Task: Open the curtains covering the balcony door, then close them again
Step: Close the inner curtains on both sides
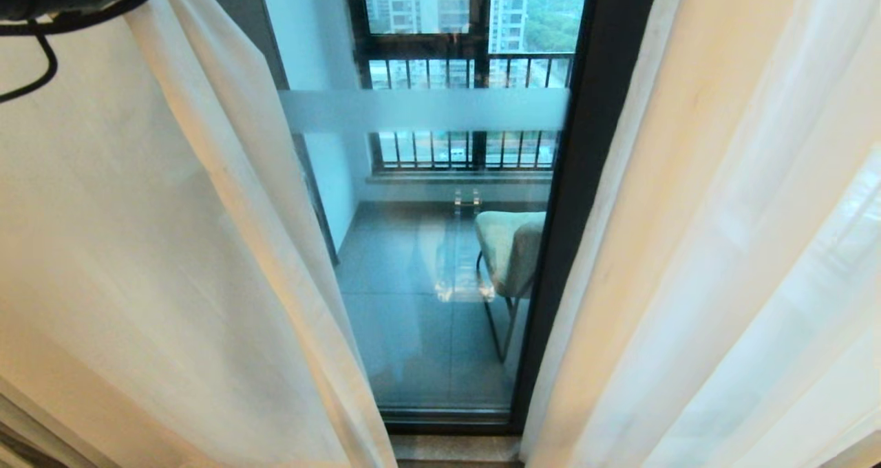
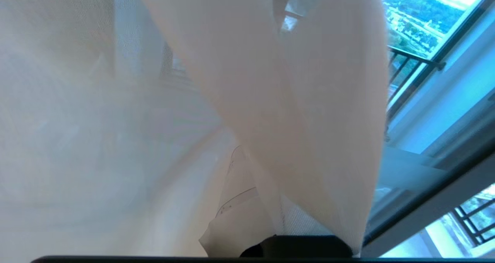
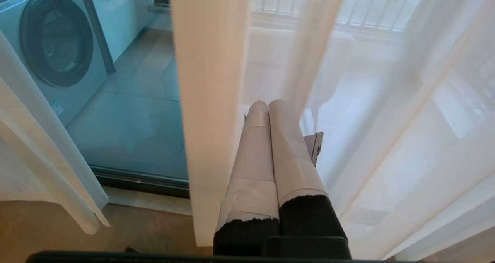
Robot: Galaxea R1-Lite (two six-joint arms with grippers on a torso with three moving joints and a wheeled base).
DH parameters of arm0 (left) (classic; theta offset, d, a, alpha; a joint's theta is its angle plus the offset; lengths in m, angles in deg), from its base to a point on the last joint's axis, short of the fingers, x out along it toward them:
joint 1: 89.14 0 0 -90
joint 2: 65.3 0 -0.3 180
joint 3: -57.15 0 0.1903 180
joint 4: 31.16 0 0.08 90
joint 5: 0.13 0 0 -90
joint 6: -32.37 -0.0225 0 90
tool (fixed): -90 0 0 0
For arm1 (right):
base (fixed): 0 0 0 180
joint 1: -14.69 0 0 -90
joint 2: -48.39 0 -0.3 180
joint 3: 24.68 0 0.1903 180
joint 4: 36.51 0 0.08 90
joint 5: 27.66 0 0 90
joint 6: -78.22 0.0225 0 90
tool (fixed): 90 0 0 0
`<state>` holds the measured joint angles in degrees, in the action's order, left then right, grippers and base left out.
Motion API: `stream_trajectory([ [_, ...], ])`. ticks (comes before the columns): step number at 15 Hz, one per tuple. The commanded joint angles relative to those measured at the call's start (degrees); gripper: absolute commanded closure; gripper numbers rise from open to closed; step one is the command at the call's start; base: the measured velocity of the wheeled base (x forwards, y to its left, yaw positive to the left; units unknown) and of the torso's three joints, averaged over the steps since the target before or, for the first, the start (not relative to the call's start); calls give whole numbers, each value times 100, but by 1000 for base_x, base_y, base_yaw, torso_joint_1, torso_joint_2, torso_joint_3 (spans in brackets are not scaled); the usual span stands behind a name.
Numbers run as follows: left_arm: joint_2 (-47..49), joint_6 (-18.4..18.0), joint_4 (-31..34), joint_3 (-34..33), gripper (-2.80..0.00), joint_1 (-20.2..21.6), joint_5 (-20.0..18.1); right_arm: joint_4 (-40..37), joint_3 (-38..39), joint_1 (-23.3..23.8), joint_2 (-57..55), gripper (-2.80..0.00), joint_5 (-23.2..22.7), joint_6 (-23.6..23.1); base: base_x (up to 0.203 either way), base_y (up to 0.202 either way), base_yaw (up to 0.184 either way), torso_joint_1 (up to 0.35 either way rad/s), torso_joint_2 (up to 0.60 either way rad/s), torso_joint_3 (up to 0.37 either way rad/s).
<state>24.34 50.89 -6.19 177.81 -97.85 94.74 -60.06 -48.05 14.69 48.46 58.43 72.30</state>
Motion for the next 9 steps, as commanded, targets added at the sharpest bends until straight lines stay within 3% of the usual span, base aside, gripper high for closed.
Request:
stream_trajectory([
  [1, 10, 12, -1, 0, 0, 0, 6, 1, 0, 0, -7, 0, -5, -5, 0, -187, 4, -2, 2, 1],
  [9, 27, 12, -10, -37, 0, 0, 17, 1, 0, 0, -7, 0, -5, -5, 0, -188, 2, 2, 3, 2],
])
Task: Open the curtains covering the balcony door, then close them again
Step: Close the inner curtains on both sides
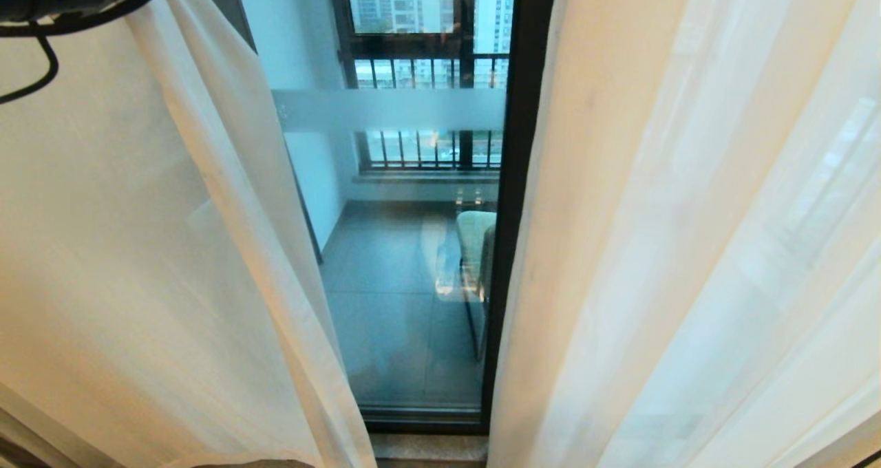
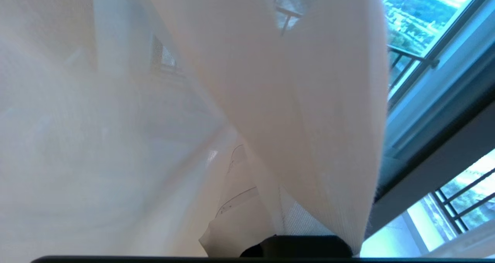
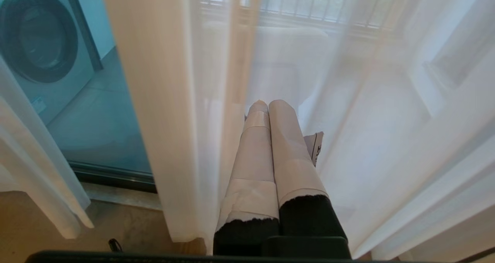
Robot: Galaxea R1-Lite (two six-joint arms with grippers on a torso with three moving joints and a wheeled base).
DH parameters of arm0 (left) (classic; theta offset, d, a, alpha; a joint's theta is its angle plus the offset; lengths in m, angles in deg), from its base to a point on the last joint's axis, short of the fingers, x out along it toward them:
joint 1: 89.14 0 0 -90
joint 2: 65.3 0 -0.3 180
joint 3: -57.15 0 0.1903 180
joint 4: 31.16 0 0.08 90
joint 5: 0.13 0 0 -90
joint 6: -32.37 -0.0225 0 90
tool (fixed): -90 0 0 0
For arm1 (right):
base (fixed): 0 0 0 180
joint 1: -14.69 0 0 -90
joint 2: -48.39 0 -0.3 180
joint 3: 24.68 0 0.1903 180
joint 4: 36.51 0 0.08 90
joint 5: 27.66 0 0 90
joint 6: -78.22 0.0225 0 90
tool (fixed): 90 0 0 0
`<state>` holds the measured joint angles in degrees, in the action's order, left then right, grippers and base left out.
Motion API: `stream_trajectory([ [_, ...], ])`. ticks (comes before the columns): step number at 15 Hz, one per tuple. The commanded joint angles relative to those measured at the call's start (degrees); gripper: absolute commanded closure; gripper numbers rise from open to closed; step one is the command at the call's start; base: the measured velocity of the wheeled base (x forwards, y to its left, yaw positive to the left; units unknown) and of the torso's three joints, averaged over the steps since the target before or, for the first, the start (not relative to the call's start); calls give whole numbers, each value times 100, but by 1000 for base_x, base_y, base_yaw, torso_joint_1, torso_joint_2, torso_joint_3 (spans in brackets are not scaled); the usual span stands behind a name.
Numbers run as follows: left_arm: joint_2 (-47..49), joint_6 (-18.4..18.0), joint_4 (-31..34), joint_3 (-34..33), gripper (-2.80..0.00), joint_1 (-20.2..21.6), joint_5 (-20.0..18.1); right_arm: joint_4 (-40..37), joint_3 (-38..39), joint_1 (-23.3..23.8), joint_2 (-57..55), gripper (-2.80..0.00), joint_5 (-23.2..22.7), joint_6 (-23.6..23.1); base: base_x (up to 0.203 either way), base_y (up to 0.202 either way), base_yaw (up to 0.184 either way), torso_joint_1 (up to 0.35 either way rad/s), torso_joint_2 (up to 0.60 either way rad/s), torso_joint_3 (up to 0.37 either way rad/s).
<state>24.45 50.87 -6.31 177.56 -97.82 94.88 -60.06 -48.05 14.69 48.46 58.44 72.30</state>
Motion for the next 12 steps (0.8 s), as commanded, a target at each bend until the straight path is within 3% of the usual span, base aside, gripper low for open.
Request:
stream_trajectory([
  [1, 16, 14, 2, -19, 0, -2, 9, 1, 0, 0, -7, 0, -5, -5, 0, -191, 2, 3, 3, 6],
  [12, -30, 22, -7, -168, 0, -2, 9, 1, 0, 0, -7, 0, -5, -5, 0, -190, 2, 1, 2, 3],
])
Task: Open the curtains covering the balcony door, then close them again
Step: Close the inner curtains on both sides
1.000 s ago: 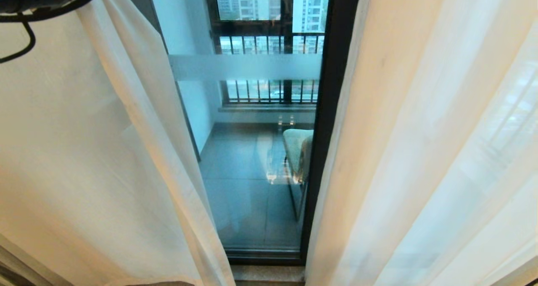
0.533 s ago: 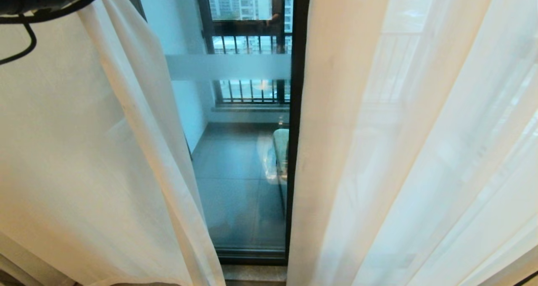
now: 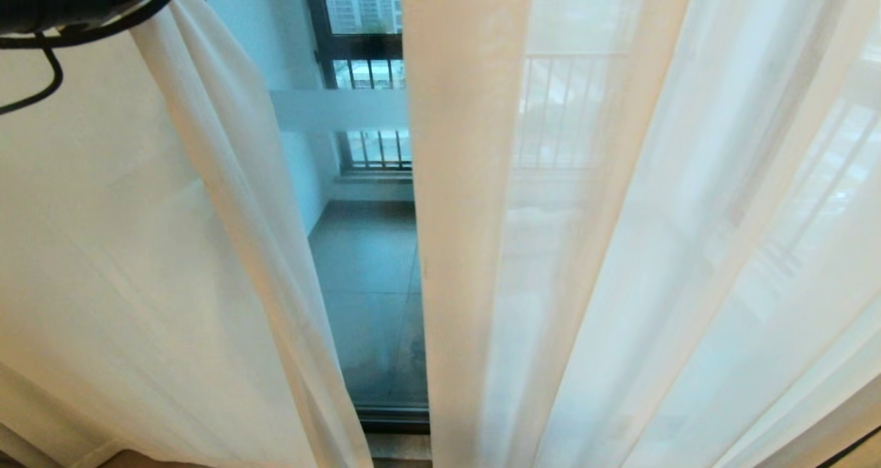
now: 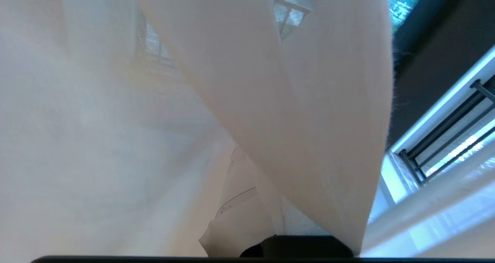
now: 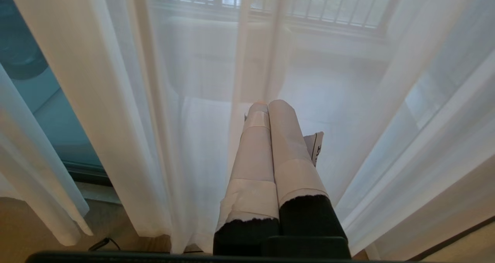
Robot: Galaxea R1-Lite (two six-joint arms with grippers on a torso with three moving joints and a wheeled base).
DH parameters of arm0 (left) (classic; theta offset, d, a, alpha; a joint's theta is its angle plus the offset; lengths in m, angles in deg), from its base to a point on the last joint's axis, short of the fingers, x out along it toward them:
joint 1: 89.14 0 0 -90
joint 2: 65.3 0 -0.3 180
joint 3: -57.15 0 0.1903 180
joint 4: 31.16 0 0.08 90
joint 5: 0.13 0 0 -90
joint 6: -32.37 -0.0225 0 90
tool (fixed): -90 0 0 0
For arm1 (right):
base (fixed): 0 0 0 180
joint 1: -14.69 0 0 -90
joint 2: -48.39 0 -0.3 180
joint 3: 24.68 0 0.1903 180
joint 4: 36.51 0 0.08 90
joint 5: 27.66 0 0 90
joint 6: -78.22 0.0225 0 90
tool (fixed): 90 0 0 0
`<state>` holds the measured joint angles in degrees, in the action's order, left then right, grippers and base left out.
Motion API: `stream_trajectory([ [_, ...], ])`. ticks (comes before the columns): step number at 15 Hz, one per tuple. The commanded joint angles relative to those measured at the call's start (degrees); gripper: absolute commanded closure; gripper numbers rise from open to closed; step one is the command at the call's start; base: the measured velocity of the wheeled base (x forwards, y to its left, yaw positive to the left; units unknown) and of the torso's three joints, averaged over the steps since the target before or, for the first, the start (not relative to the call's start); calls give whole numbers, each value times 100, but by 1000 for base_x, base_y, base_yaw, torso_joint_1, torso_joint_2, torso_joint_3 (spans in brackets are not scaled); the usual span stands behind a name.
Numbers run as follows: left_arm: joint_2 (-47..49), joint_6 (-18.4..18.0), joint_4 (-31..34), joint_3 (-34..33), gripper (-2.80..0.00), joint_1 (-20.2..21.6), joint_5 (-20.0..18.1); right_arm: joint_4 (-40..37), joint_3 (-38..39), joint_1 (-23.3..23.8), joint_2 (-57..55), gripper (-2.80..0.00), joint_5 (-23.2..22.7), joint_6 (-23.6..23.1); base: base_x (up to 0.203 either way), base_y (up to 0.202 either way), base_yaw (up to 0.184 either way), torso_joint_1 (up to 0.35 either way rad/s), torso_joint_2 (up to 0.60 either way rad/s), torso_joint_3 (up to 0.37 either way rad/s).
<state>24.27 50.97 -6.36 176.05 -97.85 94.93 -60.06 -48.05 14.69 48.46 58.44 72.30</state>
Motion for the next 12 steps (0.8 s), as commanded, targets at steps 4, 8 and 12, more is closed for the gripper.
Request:
stream_trajectory([
  [4, -54, 21, -2, -17, 0, 0, 4, 1, 0, 0, -7, 0, -5, -5, 0, -60, -1, 1, 2, 3],
  [8, -54, 21, -54, 54, 0, -35, -5, 1, 0, 0, -7, 0, -5, -5, 0, 0, 0, 0, 0, 0],
  [12, 9, 13, -257, 314, 0, -526, -5, 1, 0, 0, -7, 0, -5, -5, 0, 0, 0, 0, 0, 0],
])
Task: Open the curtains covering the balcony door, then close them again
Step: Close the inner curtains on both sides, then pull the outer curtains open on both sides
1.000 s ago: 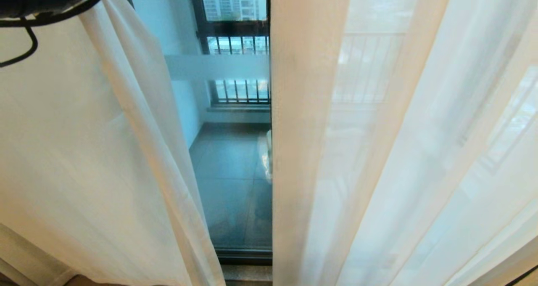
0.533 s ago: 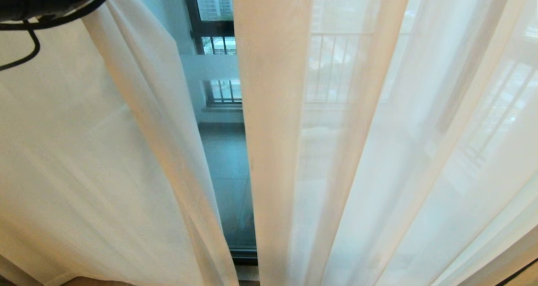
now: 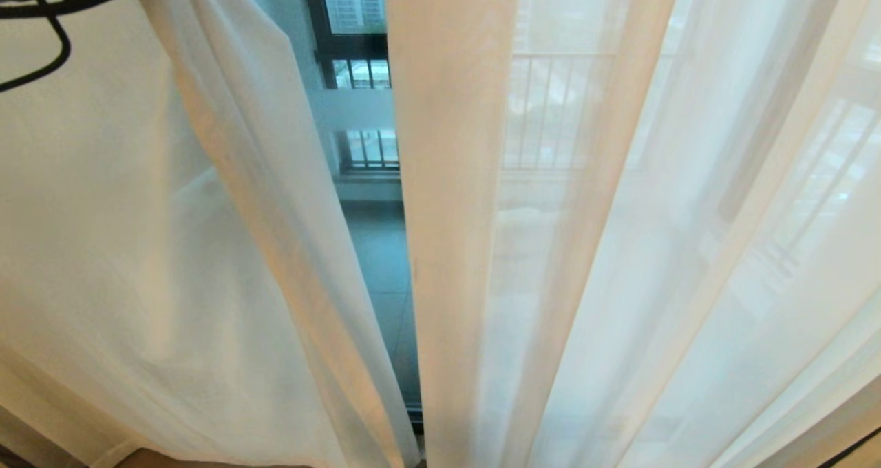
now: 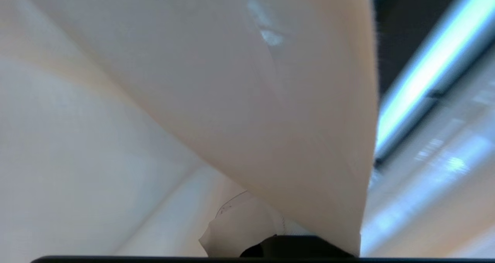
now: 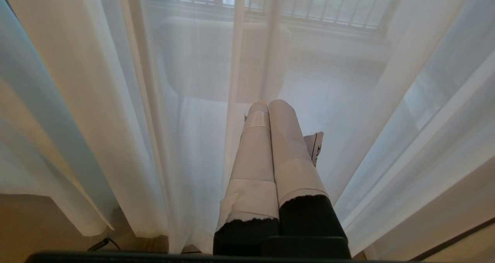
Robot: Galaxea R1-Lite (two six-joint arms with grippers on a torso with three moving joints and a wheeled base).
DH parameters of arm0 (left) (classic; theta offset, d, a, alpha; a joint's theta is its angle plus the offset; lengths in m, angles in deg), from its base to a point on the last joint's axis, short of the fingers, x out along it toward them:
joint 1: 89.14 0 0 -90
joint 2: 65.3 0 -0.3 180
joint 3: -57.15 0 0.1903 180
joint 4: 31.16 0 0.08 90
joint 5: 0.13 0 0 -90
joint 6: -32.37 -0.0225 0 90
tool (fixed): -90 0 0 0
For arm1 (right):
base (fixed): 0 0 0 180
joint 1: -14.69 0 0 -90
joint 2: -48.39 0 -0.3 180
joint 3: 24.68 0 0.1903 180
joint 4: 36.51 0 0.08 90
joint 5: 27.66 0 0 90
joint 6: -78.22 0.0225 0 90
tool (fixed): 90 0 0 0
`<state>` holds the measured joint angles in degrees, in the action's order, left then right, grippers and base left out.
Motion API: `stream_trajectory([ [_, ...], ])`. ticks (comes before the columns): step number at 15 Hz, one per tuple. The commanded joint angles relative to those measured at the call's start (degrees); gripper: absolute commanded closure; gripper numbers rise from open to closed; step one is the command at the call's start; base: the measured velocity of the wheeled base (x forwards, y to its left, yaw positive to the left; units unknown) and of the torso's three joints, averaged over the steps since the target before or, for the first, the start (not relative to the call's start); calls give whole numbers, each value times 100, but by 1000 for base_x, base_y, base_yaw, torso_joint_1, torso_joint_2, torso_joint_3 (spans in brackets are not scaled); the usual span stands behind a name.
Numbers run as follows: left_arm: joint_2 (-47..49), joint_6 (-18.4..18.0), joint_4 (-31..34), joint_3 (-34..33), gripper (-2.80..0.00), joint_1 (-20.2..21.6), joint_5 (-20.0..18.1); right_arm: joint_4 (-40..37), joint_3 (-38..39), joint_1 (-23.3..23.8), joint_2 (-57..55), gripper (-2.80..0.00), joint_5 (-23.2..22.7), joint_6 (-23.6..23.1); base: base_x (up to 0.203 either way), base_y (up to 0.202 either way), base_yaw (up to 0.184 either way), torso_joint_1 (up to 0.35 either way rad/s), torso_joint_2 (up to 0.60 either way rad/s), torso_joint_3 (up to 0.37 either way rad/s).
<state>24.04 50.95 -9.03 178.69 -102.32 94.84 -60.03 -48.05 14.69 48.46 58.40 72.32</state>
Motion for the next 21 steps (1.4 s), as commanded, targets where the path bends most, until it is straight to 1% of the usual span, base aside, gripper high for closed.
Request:
stream_trajectory([
  [1, 90, 10, -59, 156, 0, -376, 6, -2, 0, 0, -7, 0, -2, -8, 0, 0, 0, 0, 0, 0],
  [3, 301, 7, -139, 533, 0, -984, 45, -2, 0, 0, -7, 0, -2, -8, 0, 0, 0, 0, 0, 0],
  [6, 840, -36, -157, 1360, 0, -2093, 279, -2, 0, 0, -7, 0, -2, -8, 0, 0, 0, 0, 0, 0],
  [9, 1165, -439, -172, 1546, 0, -3270, 407, -2, 0, 0, -7, 0, -2, -8, 0, 0, 0, 0, 0, 0],
  [12, 1426, -529, -174, 1570, 0, -4162, 550, -2, 0, 0, -7, 0, -2, -8, 0, 0, 0, 0, 0, 0],
  [15, 1790, -564, -181, 1573, 0, -4777, 571, -2, 0, 0, -7, 0, -2, -8, 0, 0, 0, 0, 0, 0],
  [16, 1932, -565, -183, 1573, 0, -4924, 574, -2, 0, 0, -7, 0, -2, -8, 0, 0, 0, 0, 0, 0],
  [19, 2332, -569, -240, 1575, 0, -5264, 575, -2, 0, 0, -7, 0, -2, -8, 0, 0, 0, 0, 0, 0],
  [21, 2620, -585, -250, 1573, 0, -5409, 588, -2, 0, 0, -7, 0, -2, -8, 0, 0, 0, 0, 0, 0],
])
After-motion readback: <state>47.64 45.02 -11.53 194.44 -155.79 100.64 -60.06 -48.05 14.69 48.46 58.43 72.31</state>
